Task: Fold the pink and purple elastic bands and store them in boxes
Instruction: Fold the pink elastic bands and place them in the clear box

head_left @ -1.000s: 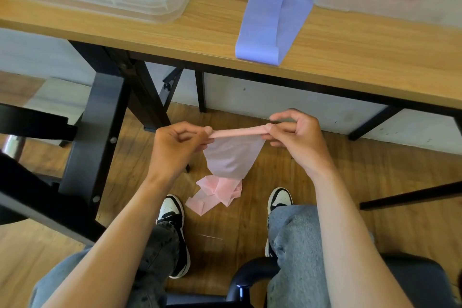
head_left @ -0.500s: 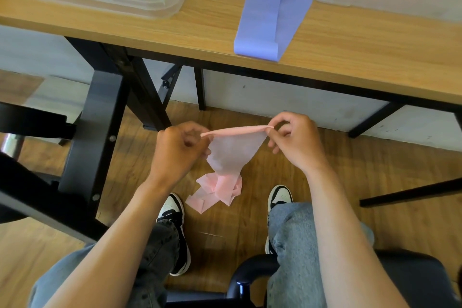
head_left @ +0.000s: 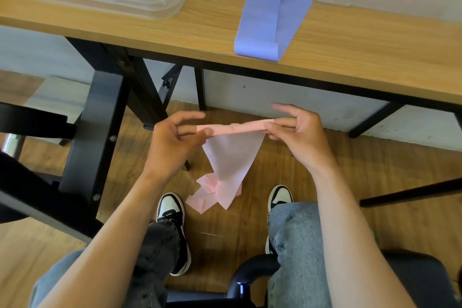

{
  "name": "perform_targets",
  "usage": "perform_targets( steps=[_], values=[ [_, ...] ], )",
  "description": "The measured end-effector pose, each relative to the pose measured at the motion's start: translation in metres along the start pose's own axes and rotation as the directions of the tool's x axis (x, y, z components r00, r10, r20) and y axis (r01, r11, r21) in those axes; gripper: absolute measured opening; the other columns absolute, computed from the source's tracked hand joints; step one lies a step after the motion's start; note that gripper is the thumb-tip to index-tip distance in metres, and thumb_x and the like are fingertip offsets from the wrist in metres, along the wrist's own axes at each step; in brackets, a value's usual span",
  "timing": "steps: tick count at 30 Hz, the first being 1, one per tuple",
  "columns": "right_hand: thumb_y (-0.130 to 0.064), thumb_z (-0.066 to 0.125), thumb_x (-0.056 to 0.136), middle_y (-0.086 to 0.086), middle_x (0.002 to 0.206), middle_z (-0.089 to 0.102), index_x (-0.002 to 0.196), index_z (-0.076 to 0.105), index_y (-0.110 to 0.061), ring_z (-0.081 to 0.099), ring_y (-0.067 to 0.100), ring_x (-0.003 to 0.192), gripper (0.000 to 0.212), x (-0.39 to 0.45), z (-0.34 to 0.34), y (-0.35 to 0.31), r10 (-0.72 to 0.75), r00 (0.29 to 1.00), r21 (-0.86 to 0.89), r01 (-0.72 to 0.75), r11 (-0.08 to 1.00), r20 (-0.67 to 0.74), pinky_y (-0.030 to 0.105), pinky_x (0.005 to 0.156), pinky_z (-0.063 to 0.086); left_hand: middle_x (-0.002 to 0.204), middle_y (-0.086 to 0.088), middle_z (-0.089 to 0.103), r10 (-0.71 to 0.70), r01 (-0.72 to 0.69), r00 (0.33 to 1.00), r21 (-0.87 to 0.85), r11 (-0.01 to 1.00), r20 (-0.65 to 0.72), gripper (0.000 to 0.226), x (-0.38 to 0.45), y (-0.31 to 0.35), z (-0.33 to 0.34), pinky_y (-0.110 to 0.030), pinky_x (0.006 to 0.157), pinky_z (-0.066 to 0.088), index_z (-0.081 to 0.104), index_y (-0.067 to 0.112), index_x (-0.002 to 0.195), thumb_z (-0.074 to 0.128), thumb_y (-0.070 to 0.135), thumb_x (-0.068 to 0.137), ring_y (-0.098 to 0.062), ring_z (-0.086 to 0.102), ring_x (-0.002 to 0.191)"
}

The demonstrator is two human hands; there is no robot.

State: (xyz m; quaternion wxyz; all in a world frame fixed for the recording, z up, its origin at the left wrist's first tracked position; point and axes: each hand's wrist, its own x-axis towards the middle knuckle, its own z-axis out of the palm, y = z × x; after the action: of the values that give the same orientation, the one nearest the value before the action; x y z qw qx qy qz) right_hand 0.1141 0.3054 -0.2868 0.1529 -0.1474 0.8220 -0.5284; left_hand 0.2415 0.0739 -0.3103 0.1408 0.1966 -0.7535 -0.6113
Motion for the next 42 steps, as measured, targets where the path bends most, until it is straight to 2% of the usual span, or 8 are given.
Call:
perform_targets(
  steps=[5,10,17,20,23,27,35,42],
  values=[
    [-0.014,0.073,0.095,-0.001,0.104,0.078,0.113,0.077,-0.016,0.075,0.009,0.090,0.018,0.001,0.006,0.005,-0.035,0.999,-0.188,0.032,0.982,-0.012,0.031,0.084,0.064,0.108,0.009,0.077,0.175,-0.186,0.983,0.303,0.935,0.063,0.025,-0.001,-0.007,-0.001,-0.031,0.085,0.063,0.076,0.020,0.116,0.071,0.023,0.092,-0.002,0.073,0.098],
    [-0.020,0.068,0.100,-0.004,0.078,0.073,0.105,0.071,-0.019,0.070,0.007,0.062,0.006,0.001,0.008,0.006,-0.075,0.997,-0.290,0.067,0.955,-0.018,0.019,0.066,0.059,0.079,0.011,0.076,0.165,-0.152,0.986,0.314,0.937,-0.016,0.019,-0.004,-0.004,0.003,-0.031,0.077,0.064,0.079,0.019,0.109,0.070,0.028,0.095,-0.006,0.074,0.072],
    [-0.013,0.069,0.098,0.005,0.096,0.080,0.106,0.072,-0.006,0.079,0.016,0.089,0.011,-0.002,0.001,-0.001,-0.025,0.999,0.073,0.022,0.997,0.042,0.033,0.081,0.064,0.098,0.000,0.079,0.033,-0.032,0.998,0.011,0.999,-0.060,0.017,-0.002,0.003,0.004,-0.034,0.082,0.064,0.079,0.014,0.106,0.075,0.023,0.092,-0.018,0.077,0.092],
    [-0.018,0.069,0.099,0.005,0.094,0.080,0.102,0.073,-0.005,0.079,0.017,0.087,0.015,-0.006,0.000,-0.003,-0.026,0.999,0.094,0.023,0.995,0.027,0.034,0.080,0.064,0.095,-0.003,0.080,0.012,-0.015,0.998,-0.058,0.998,-0.059,0.016,-0.005,0.008,0.004,-0.037,0.082,0.064,0.079,0.011,0.102,0.072,0.023,0.094,-0.021,0.077,0.091],
    [-0.014,0.073,0.095,0.003,0.098,0.079,0.109,0.073,-0.010,0.078,0.013,0.087,0.015,-0.009,0.002,-0.003,-0.005,1.000,0.042,0.005,0.999,0.013,0.031,0.079,0.065,0.099,-0.004,0.079,0.009,-0.009,1.000,-0.022,1.000,-0.005,0.014,-0.010,0.011,-0.001,-0.041,0.083,0.064,0.078,0.010,0.104,0.074,0.014,0.091,-0.021,0.076,0.093],
    [-0.018,0.073,0.095,-0.007,0.110,0.074,0.131,0.067,-0.020,0.075,0.010,0.095,0.037,-0.016,0.001,-0.012,-0.022,1.000,-0.041,0.023,0.999,0.016,0.020,0.080,0.061,0.104,0.002,0.080,-0.010,0.007,0.996,0.031,0.999,0.090,0.039,-0.016,0.031,-0.014,-0.029,0.088,0.062,0.069,0.019,0.126,0.074,0.020,0.087,-0.013,0.076,0.099],
    [-0.009,0.067,0.098,-0.007,0.092,0.077,0.103,0.075,-0.017,0.076,0.006,0.085,0.012,-0.035,-0.023,-0.057,-0.151,0.988,-0.087,0.152,0.985,0.022,0.032,0.082,0.064,0.095,0.011,0.077,0.158,-0.187,0.981,0.332,0.924,0.114,0.011,-0.027,0.093,-0.036,-0.029,0.081,0.063,0.075,0.022,0.102,0.074,0.018,0.092,-0.006,0.075,0.087],
    [-0.008,0.062,0.101,0.001,0.075,0.076,0.102,0.067,-0.014,0.076,0.017,0.068,0.008,-0.062,-0.054,-0.105,-0.221,0.975,0.028,0.220,0.975,0.032,0.033,0.068,0.063,0.073,-0.004,0.077,0.148,-0.173,0.981,0.215,0.961,0.129,0.012,-0.045,0.146,-0.048,-0.039,0.068,0.065,0.072,0.013,0.101,0.076,0.019,0.091,-0.022,0.076,0.065]
  ],
)
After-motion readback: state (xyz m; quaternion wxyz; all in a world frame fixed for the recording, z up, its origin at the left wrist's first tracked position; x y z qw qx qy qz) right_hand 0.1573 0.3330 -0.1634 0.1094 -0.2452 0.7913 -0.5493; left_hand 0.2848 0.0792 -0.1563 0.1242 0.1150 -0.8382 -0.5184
